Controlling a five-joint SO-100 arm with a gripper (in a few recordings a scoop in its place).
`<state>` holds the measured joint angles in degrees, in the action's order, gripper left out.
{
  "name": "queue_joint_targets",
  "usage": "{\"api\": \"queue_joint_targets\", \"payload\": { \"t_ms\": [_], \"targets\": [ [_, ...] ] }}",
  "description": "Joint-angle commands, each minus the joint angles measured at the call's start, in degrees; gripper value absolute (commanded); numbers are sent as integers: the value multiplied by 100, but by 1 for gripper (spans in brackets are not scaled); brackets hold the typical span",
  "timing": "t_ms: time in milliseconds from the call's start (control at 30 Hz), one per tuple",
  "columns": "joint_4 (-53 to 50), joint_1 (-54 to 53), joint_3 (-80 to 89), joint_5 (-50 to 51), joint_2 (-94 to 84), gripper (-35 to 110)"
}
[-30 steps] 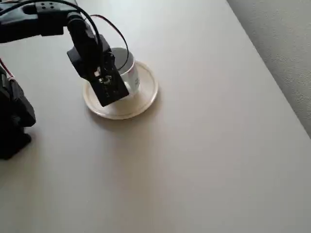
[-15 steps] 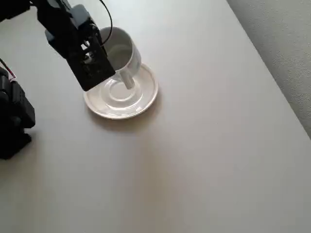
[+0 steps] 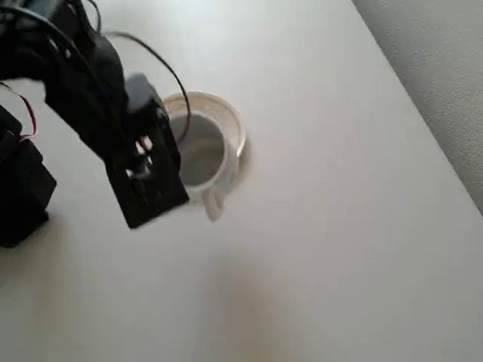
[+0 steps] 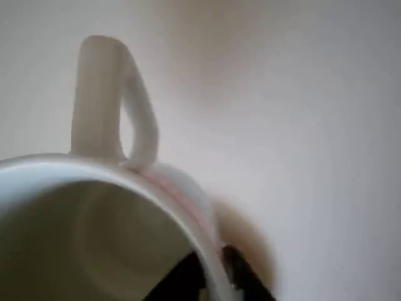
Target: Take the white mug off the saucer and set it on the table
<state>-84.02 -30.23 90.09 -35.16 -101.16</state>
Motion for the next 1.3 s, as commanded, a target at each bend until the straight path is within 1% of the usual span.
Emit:
{"api": "queue_joint_targets", "payload": {
  "t_ms": [0,233,467,833,933,1067,1267],
  "targets": [
    [360,-606,-360,-387,404,-2],
    [773,-853,35,-694,782,-2],
    [914,-1028,281,-896,984,-2],
    [905,-606,967,-905,756,-1],
    [905,-466,1151,-905,738,6],
    [800,-308,1239,-809,598,29],
    [633,70,1178,-123,-940,29]
  ]
}}
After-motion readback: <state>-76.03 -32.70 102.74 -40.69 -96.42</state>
